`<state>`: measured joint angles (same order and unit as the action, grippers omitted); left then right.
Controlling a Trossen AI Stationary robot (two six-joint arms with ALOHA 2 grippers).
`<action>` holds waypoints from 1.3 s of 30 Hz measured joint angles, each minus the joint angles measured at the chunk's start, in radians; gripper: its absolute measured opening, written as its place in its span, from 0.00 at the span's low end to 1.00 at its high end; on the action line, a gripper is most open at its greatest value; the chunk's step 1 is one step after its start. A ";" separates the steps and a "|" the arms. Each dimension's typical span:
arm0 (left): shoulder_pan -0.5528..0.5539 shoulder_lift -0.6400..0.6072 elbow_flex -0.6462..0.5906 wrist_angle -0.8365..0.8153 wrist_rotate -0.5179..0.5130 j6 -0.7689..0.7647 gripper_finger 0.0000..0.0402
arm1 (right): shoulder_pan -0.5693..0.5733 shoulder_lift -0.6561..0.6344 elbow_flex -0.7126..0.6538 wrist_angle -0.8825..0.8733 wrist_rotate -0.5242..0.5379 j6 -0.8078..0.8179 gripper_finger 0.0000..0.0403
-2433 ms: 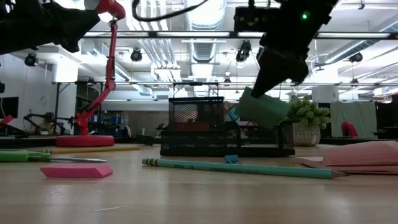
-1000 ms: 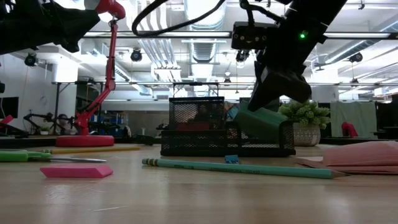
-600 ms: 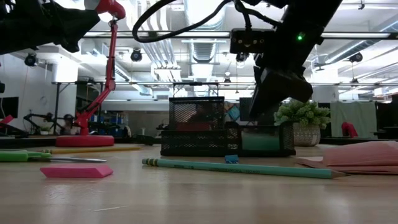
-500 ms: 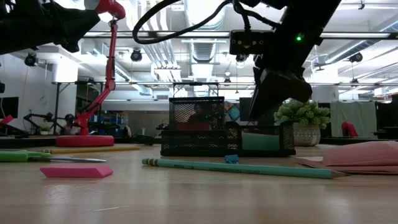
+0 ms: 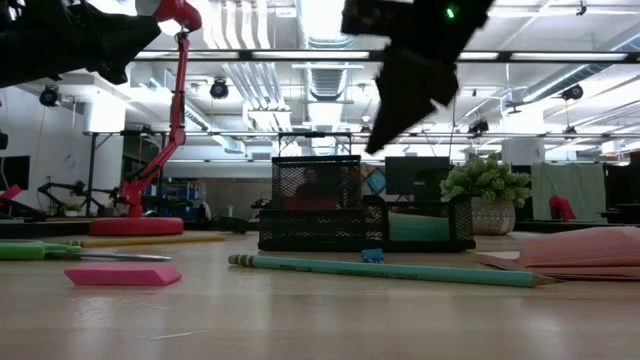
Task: Pick and place office supplies into organizer
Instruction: Put the pink sticky notes into the black desk organizer
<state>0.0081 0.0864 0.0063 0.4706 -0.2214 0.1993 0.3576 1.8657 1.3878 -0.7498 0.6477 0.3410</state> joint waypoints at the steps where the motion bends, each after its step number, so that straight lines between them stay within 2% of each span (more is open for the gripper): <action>1: 0.000 0.000 0.000 0.000 0.000 0.000 0.22 | 0.004 0.000 0.016 -0.001 -0.012 -0.001 0.34; 4: 0.000 0.000 0.000 0.000 0.000 0.000 0.22 | 0.022 -0.001 0.063 -0.002 -0.098 -0.012 0.33; 9: 0.000 0.000 0.000 0.000 0.000 0.000 0.22 | 0.072 -0.001 0.096 -0.002 -0.303 -0.036 0.32; 16: 0.000 0.000 0.000 0.000 0.000 0.000 0.22 | 0.171 -0.001 0.076 -0.060 -0.422 -0.018 0.31; 20: 0.000 0.000 0.000 0.000 0.000 0.000 0.22 | 0.227 -0.001 0.062 -0.078 -0.438 0.009 0.30; 23: 0.000 0.000 0.000 0.000 0.000 0.000 0.22 | 0.260 -0.001 0.055 -0.078 -0.406 0.046 0.32; 33: 0.000 0.000 0.000 0.000 0.000 0.000 0.22 | 0.307 -0.002 -0.036 -0.092 -0.393 0.166 0.49; 39: 0.000 0.000 0.000 0.000 0.000 0.000 0.22 | 0.305 -0.002 -0.106 -0.079 -0.385 0.176 0.53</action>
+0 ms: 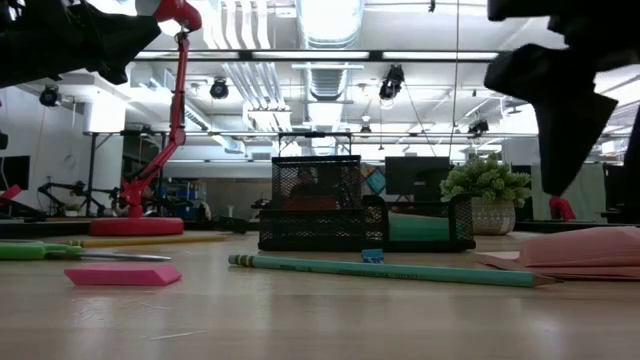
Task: Pick and place office supplies into organizer
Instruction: Put the pink sticky notes into the black desk organizer
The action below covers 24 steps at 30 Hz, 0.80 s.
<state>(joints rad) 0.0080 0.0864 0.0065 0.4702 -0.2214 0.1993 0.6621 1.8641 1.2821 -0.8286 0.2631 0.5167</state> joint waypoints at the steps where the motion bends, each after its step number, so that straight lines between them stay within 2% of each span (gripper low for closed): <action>1: 0.000 0.000 0.000 0.000 0.000 0.000 0.22 | 0.000 0.000 -0.008 0.004 0.000 0.000 0.53; 24: 0.000 0.000 0.000 0.000 0.000 0.000 0.22 | -0.002 0.000 -0.140 0.085 0.000 -0.001 0.53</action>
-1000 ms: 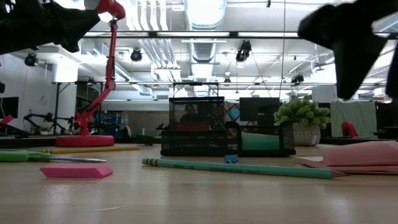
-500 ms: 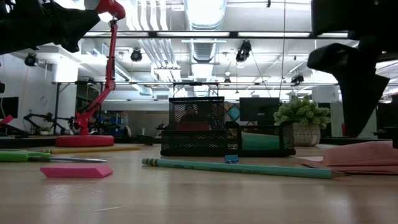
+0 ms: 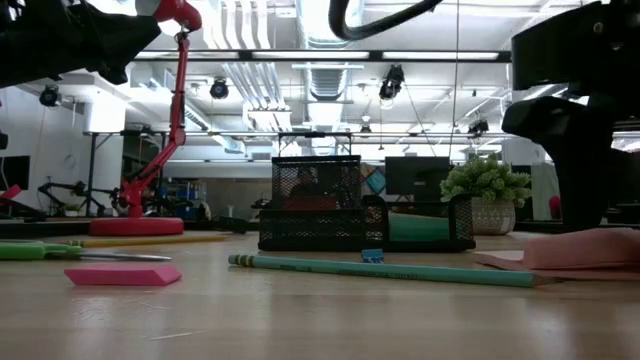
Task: Pick and place office supplies into organizer
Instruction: Put the pink sticky notes into the black desk organizer
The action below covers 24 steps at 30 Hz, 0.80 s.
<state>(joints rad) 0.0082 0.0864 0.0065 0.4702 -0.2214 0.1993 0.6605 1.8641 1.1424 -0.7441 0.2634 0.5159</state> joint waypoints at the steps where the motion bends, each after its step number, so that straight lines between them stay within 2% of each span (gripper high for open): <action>1: 0.000 0.000 0.000 0.000 0.000 0.000 0.22 | 0.000 0.000 0.003 -0.002 0.000 0.000 0.53; 12: 0.000 0.000 0.000 0.000 0.000 0.000 0.22 | 0.000 0.000 0.027 -0.003 0.054 -0.001 0.53; 24: 0.000 0.000 0.000 0.000 0.000 0.000 0.22 | -0.002 0.000 0.018 -0.004 0.053 -0.057 0.53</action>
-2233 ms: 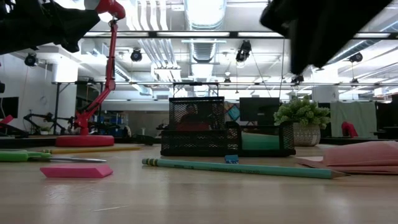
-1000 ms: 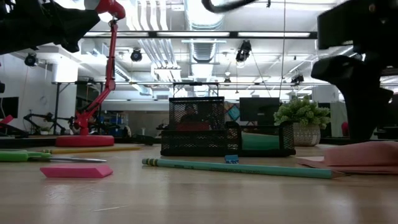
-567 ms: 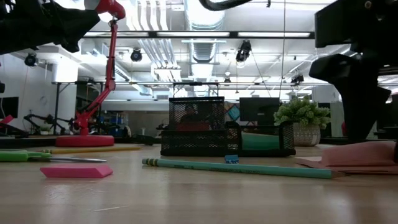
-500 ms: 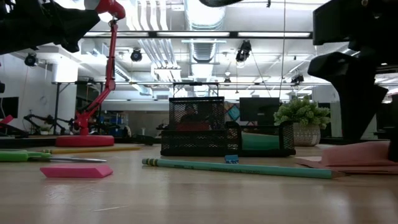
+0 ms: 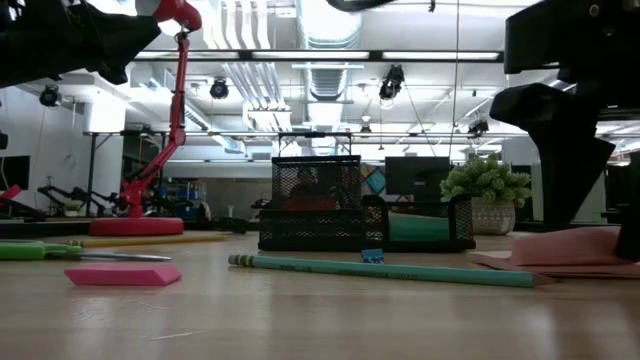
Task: Pick and place office supplies into organizer
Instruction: Put the pink sticky notes into the black desk organizer
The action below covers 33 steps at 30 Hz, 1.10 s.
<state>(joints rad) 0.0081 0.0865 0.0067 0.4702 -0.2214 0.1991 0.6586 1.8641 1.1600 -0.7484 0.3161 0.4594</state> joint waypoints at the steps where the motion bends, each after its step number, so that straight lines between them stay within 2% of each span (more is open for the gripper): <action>1: 0.000 0.000 0.000 0.000 0.000 0.000 0.22 | 0.000 0.000 -0.002 0.000 0.000 0.001 0.53; 9: 0.000 0.000 0.000 0.000 0.000 0.000 0.22 | 0.000 0.000 -0.007 0.002 -0.001 0.000 0.52; 14: 0.000 0.000 0.000 0.000 0.000 0.000 0.22 | 0.000 0.000 -0.011 0.004 -0.002 0.001 0.46; 21: 0.000 0.000 0.000 0.000 0.000 0.000 0.22 | -0.006 0.000 -0.020 0.006 -0.010 0.015 0.31; 29: 0.000 0.000 0.000 0.000 0.000 0.000 0.22 | -0.025 0.000 -0.020 0.006 -0.012 0.055 0.05; 33: 0.000 0.000 0.000 0.000 0.000 0.000 0.22 | -0.024 0.000 -0.020 0.006 -0.012 0.057 0.03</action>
<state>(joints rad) 0.0078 0.0865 0.0066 0.4706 -0.2214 0.1993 0.6342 1.8641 1.1397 -0.7423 0.3042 0.5163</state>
